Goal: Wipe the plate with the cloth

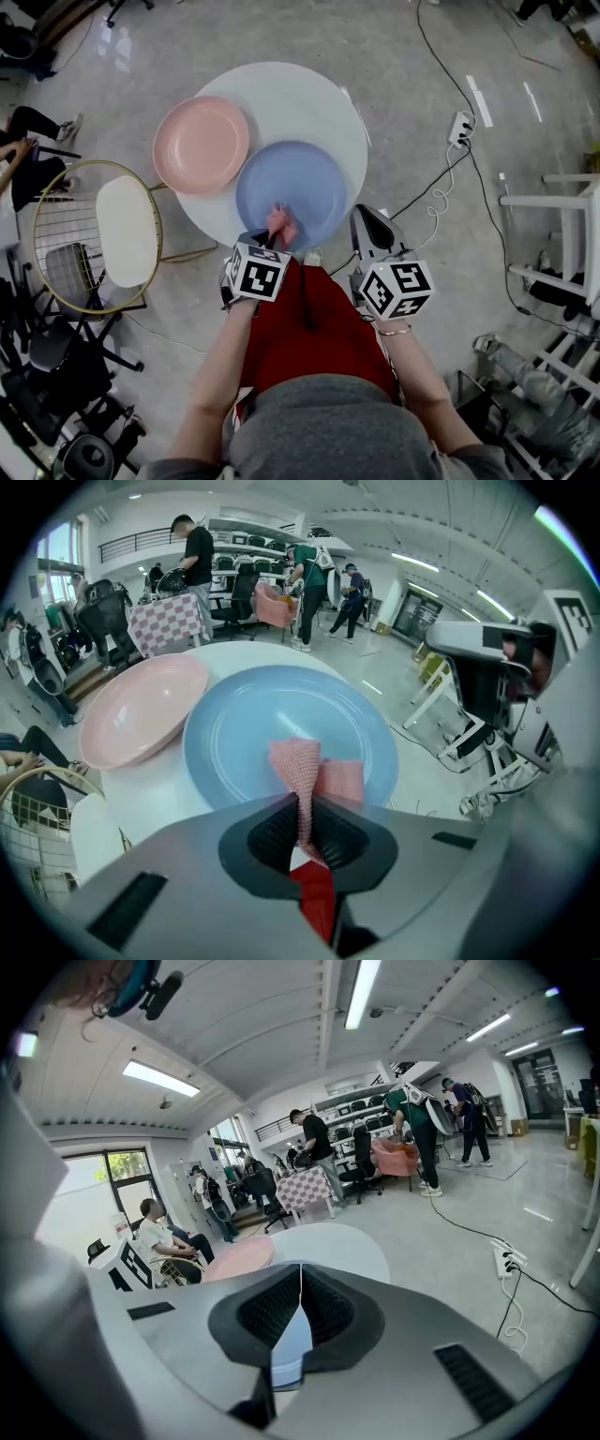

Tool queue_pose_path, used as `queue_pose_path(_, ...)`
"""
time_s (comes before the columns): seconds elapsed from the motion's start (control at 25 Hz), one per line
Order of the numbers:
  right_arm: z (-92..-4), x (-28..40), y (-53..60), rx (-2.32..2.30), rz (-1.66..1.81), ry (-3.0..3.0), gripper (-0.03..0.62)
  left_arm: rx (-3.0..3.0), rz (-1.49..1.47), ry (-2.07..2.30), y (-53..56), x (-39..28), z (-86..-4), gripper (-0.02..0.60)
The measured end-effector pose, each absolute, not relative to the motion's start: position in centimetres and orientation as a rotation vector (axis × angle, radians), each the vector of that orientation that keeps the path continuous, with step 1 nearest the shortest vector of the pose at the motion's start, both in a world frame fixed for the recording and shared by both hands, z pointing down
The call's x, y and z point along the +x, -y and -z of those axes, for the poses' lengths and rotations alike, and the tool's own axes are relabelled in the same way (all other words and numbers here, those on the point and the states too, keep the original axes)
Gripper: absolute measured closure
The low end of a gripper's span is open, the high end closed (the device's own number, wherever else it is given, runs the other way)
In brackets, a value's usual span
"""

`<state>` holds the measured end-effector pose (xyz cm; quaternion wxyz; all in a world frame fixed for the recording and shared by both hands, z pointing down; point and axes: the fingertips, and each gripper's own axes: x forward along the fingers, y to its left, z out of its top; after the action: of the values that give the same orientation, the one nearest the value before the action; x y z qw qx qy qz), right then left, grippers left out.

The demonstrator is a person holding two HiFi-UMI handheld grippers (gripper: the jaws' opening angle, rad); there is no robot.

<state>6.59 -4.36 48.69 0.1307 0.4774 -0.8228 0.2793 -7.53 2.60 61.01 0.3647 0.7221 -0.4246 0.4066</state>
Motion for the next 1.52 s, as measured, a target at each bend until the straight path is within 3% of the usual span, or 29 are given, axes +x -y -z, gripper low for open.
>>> queue_pose_path(1.04, -47.1, 2.7, 6.7, 1.357, -0.755, 2.437, 0.565, 1.834, -1.088, 1.267, 0.7, -15.1, -59.9, 0.549)
queue_pose_path(1.52, -44.5, 3.5, 7.4, 1.41, -0.69, 2.479, 0.565, 1.903, -0.947, 1.449, 4.4, -17.4, -55.4, 0.549)
